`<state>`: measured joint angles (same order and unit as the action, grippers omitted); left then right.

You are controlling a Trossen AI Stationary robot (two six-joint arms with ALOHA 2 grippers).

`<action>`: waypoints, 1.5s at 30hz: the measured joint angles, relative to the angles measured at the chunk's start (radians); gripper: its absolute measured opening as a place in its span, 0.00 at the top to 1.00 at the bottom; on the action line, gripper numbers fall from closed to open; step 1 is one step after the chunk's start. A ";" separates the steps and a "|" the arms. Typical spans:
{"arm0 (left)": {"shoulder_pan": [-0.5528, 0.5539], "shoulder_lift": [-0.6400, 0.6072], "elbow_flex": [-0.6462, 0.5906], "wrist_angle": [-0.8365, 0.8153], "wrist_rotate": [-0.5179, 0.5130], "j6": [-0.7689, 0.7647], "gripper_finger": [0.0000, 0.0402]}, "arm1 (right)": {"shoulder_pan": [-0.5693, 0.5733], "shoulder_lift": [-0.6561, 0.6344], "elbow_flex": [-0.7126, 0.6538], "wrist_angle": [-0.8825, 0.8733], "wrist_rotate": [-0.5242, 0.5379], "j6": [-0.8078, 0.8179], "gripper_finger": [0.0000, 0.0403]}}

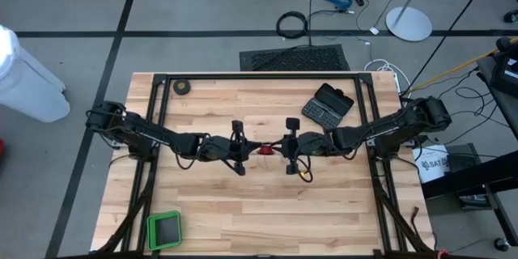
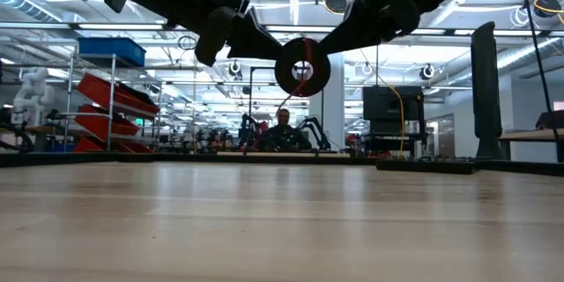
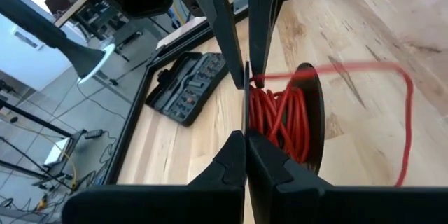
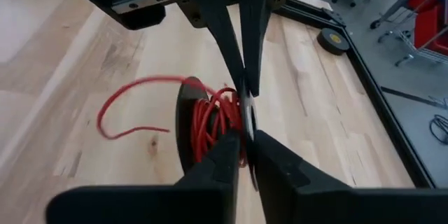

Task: Coil cords
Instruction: Uncoil the red wire from the spool

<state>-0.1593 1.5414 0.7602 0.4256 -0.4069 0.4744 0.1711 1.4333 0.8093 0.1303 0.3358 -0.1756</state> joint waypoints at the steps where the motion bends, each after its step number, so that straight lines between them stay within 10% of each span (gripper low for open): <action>1: 0.000 0.000 0.000 0.000 -0.001 -0.005 1.00 | 0.001 -0.014 0.000 -0.013 -0.002 0.006 0.89; 34: 0.022 -0.003 0.001 0.015 0.064 -0.076 1.00 | -0.015 -0.048 0.000 -0.050 -0.003 0.032 0.76; 45: 0.023 -0.003 0.001 0.018 0.063 -0.076 1.00 | -0.035 -0.042 -0.001 -0.053 -0.039 0.033 0.98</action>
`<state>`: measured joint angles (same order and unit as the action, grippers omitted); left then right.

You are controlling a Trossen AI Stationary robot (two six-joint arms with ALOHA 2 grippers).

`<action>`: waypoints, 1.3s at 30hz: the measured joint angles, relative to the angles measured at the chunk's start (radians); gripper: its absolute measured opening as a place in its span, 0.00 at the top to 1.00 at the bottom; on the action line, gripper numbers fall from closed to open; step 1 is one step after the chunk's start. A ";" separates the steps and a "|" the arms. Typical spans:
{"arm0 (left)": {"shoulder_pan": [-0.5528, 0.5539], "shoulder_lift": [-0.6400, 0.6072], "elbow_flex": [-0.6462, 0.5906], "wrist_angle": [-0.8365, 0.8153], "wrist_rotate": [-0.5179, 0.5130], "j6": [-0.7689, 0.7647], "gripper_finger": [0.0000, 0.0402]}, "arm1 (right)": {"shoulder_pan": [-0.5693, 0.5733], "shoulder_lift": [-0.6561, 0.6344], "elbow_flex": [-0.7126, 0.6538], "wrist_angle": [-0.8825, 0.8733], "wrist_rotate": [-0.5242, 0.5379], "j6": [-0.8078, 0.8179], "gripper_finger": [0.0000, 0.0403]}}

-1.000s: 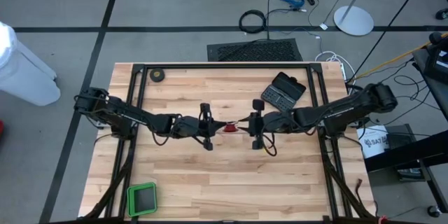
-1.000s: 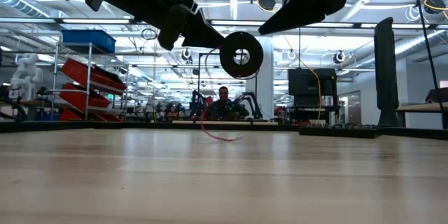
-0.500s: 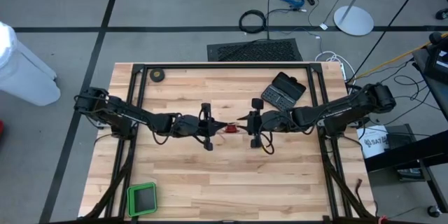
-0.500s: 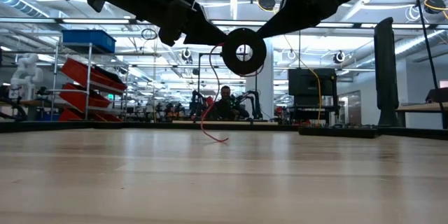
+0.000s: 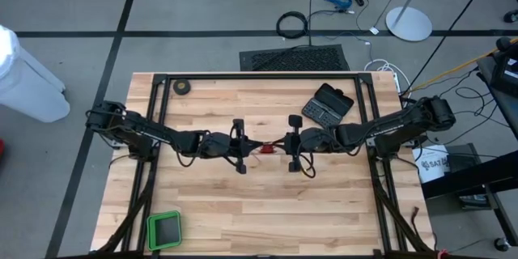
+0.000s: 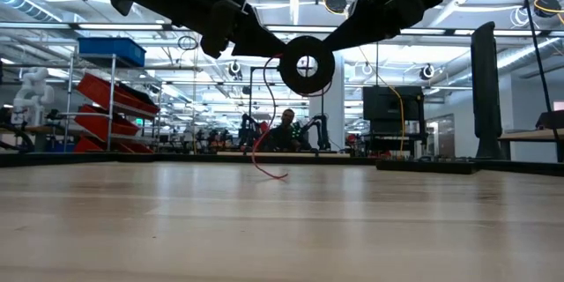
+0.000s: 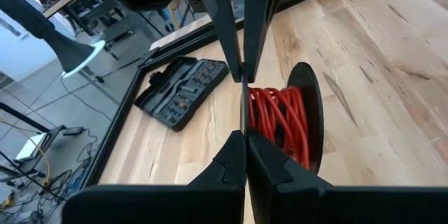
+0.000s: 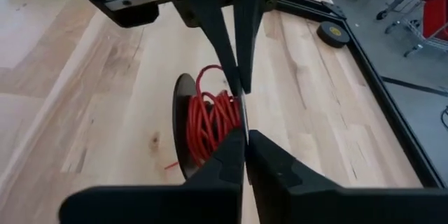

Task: Coil cords
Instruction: Uncoil the red wire from the spool

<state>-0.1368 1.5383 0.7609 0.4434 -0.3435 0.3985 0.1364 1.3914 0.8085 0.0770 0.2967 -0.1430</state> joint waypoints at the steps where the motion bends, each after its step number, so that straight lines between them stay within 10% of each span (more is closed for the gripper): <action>1: 0.000 0.000 0.000 0.000 0.000 0.000 1.00 | -0.001 0.000 0.000 0.000 -0.010 0.000 0.98; 16: -0.005 -0.074 0.000 -0.021 -0.040 -0.003 0.77 | -0.007 -0.003 0.000 -0.008 0.026 0.041 1.00; 27: -0.063 -0.293 -0.023 -0.336 -0.047 -0.309 0.69 | -0.006 -0.024 0.000 -0.011 0.039 0.060 1.00; 39: -0.086 -0.198 -0.191 0.019 -0.080 -0.339 0.69 | 0.002 -0.059 0.000 -0.009 0.038 0.072 1.00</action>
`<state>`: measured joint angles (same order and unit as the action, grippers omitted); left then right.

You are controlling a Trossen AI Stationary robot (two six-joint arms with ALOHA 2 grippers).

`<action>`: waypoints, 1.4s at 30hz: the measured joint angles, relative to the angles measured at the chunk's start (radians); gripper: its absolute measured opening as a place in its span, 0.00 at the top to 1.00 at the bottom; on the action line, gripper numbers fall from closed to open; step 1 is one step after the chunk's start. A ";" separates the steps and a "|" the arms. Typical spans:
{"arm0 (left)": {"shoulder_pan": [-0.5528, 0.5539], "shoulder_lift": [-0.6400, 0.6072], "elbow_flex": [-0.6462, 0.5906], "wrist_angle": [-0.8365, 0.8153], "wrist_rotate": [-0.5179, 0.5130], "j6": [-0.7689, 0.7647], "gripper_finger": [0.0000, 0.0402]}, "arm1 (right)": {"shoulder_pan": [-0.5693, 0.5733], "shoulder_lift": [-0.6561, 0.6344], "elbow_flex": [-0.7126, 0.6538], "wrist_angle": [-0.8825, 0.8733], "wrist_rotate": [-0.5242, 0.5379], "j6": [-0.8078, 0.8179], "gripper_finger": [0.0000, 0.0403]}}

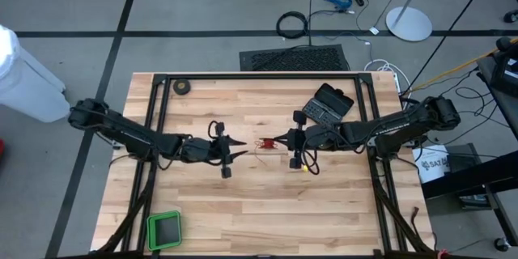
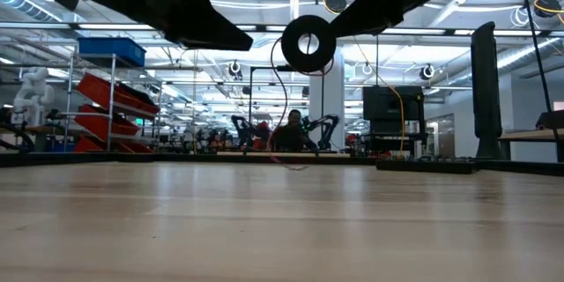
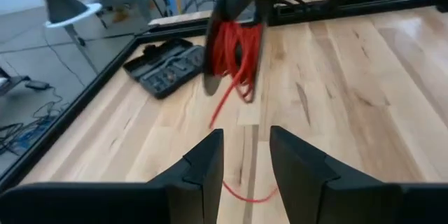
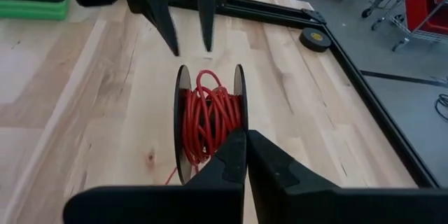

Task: Coil cords
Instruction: Uncoil the red wire from the spool

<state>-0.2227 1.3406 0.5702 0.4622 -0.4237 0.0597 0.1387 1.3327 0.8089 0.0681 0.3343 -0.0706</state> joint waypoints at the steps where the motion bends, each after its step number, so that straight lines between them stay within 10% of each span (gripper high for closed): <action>1: 0.000 0.012 -0.003 0.032 -0.007 0.003 0.69 | 0.000 0.000 0.000 0.000 0.000 0.003 1.00; 18: -0.011 0.175 -0.002 0.310 -0.055 0.360 0.69 | 0.001 0.000 0.000 0.002 -0.029 0.006 1.00; 36: 0.045 0.189 -0.002 0.322 0.000 0.338 0.70 | 0.000 0.000 0.000 0.002 -0.030 0.006 1.00; 42: 0.046 0.189 -0.001 0.337 0.009 0.339 0.88 | 0.000 0.000 0.000 0.002 -0.030 0.006 1.00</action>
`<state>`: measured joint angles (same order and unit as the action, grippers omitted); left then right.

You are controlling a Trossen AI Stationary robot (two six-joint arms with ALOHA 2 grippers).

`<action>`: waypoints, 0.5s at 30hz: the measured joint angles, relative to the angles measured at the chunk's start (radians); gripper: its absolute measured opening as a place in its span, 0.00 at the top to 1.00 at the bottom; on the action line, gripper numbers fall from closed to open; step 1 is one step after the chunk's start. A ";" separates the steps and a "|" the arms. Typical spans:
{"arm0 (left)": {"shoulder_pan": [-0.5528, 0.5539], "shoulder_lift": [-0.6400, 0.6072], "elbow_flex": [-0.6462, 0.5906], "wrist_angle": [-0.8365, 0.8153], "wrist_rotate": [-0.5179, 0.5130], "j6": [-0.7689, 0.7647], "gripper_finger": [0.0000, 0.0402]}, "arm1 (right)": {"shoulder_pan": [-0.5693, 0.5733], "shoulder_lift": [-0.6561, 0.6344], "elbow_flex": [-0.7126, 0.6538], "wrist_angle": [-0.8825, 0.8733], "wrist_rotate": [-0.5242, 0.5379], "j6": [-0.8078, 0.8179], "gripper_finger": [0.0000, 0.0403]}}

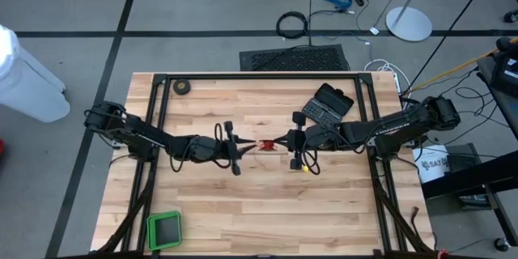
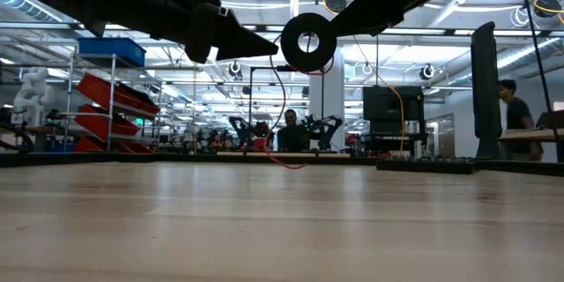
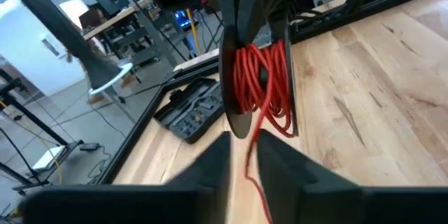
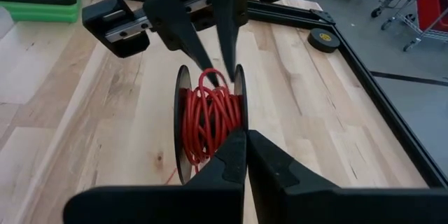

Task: Coil cords
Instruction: Uncoil the red wire from the spool

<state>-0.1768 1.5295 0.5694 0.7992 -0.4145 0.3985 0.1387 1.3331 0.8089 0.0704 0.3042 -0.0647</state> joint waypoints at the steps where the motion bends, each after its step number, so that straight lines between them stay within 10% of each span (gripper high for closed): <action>1: 0.000 0.000 0.000 0.000 0.000 0.000 0.92 | 0.000 0.000 0.000 0.000 0.000 0.000 1.00; 15: -0.018 -0.054 0.004 -0.005 0.013 -0.058 0.99 | 0.000 0.000 0.000 0.000 0.025 0.018 1.00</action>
<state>-0.1952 1.4752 0.5735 0.7945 -0.4019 0.3405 0.1390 1.3331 0.8089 0.0704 0.3287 -0.0463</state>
